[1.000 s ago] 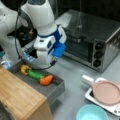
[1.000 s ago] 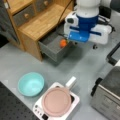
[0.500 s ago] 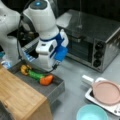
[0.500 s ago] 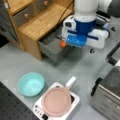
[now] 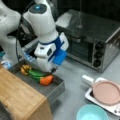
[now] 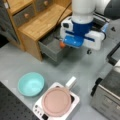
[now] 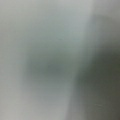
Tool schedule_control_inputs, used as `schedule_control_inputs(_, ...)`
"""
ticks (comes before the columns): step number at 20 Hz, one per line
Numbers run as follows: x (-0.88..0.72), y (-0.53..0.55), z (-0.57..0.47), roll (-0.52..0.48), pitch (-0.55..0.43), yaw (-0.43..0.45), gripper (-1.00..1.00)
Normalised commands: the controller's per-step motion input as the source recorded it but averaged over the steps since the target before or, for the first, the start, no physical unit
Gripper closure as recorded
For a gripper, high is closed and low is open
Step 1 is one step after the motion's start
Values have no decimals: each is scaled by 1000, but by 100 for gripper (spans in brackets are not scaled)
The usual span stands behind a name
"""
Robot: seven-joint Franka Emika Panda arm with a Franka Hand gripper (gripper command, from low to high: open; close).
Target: Open the drawer. Pick up the carrot. Put the carrots in the drawer.
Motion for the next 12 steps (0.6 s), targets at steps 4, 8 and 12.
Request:
schedule_control_inputs(4,153,-39,54,-39,123,-45,-100)
schedule_control_inputs(8,187,-72,37,-35,110,-22,-100)
schedule_control_inputs(12,215,-101,49,-34,98,0,-100)
